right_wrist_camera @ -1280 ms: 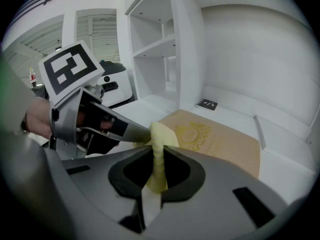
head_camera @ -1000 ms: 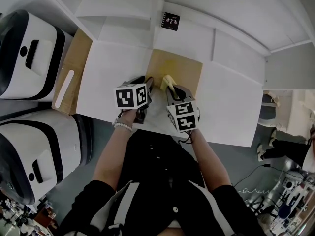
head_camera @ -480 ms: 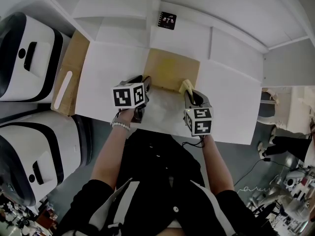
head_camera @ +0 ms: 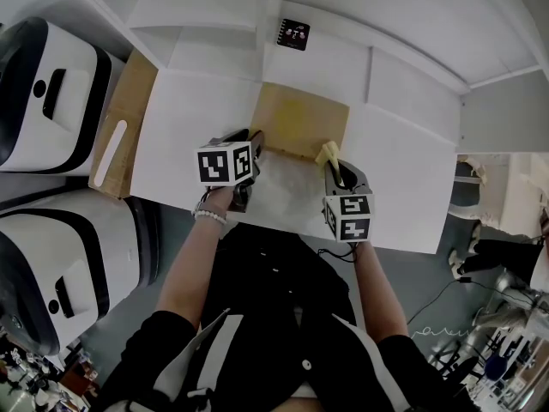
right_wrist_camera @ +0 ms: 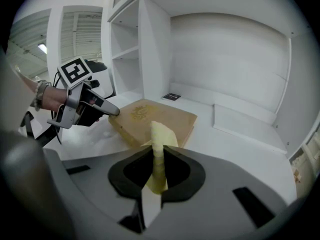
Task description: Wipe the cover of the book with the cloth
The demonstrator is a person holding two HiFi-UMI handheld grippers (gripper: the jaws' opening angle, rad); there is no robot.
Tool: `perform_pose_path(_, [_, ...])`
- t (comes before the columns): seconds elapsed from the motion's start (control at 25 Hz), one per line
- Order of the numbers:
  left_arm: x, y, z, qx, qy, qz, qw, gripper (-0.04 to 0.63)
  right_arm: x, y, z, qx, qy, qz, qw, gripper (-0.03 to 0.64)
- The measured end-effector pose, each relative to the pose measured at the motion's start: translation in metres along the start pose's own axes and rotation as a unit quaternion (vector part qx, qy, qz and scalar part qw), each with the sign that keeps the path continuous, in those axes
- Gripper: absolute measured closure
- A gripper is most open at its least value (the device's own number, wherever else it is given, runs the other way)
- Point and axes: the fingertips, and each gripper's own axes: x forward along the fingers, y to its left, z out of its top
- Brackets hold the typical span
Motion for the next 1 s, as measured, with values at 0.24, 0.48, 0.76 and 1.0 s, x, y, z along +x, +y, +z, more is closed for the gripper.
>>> perform_pose_path(0.24, [0.0, 0.0, -0.001, -0.001, 0.001, 0.002, 1.0, 0.454, 0.014, 0.043, 0.002, -0.034, 0.001, 0.044, 0.998, 0.578])
perform_pose_path(0.48, [0.0, 0.0, 0.0, -0.003, 0.002, 0.003, 1.0, 0.454, 0.031, 0.085, 0.014, -0.074, -0.004, 0.087, 0.993, 0.578])
perform_pose_path(0.76, [0.0, 0.0, 0.0, -0.005, 0.004, 0.003, 1.0, 0.454, 0.054, 0.127, 0.032, -0.11, -0.012, 0.122, 0.986, 0.578])
perform_pose_path(1.0, [0.0, 0.0, 0.0, -0.002, 0.006, 0.003, 1.0, 0.456, 0.064, 0.142, 0.031, -0.143, -0.01, 0.126, 0.982, 0.578])
